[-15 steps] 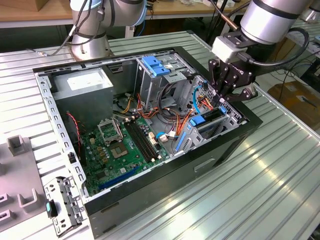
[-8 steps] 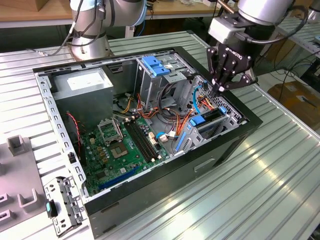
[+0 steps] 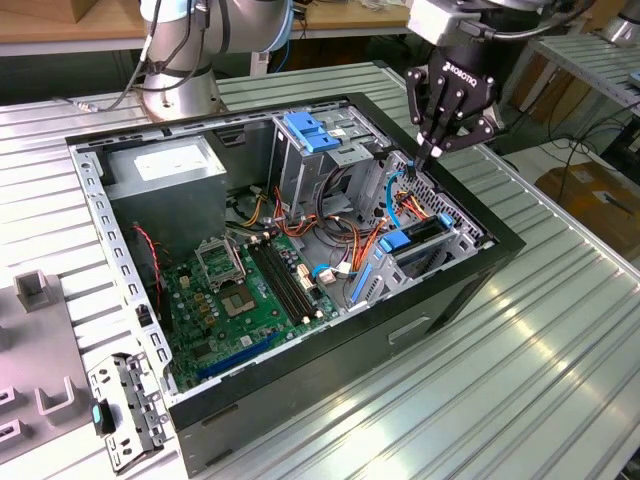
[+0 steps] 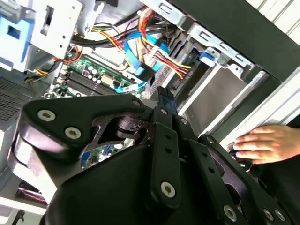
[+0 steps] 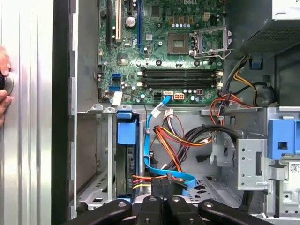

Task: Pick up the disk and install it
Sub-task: 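Insert the second disk wire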

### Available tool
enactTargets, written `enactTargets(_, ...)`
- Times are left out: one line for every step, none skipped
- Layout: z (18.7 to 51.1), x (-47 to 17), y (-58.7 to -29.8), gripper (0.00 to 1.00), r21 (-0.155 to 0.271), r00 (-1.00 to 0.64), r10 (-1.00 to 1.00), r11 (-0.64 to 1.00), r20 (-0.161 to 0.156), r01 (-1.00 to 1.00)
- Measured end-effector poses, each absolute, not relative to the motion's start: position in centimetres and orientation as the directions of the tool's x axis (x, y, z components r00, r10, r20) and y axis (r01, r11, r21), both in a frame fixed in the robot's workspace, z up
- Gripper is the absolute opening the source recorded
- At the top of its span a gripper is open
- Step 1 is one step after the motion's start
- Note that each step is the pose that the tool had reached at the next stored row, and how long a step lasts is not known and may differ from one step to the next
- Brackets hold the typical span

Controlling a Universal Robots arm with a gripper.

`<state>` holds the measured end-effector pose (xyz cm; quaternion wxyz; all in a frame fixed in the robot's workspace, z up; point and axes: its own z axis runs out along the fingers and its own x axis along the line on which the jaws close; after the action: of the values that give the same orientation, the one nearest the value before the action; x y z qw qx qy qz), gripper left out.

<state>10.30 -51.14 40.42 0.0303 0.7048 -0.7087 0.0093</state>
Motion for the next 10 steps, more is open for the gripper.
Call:
enactTargets(40.4, 10.3, -50.9, 0.11, 0.036, -0.004, -0.998, 0.006, 0.059, -0.999)
enactTargets(40.4, 10.4, -50.7, 0.11, 0.041, -0.004, -0.998, 0.007, 0.063, -0.999)
enactTargets(40.2, 10.5, -50.4, 0.11, 0.048, -0.004, -0.998, 0.007, 0.067, -0.999)
enactTargets(40.0, 10.7, -50.2, 0.11, 0.050, -0.004, -0.998, 0.007, 0.067, -0.999)
enactTargets(39.9, 10.8, -50.0, 0.11, 0.052, -0.004, -0.998, 0.007, 0.068, -0.999)
enactTargets(39.6, 10.9, -49.7, 0.11, 0.054, -0.004, -0.998, 0.008, 0.068, -0.999)
enactTargets(39.3, 11.2, -49.4, 0.11, 0.055, -0.005, -0.998, 0.009, 0.069, -0.998)
enactTargets(39.2, 11.3, -49.1, 0.11, 0.055, -0.005, -0.997, 0.009, 0.072, -0.998)
enactTargets(39.2, 11.4, -49.0, 0.11, 0.055, -0.005, -0.997, 0.009, 0.076, -0.998)
enactTargets(39.1, 11.4, -48.8, 0.11, 0.055, -0.005, -0.996, 0.010, 0.090, -0.998)
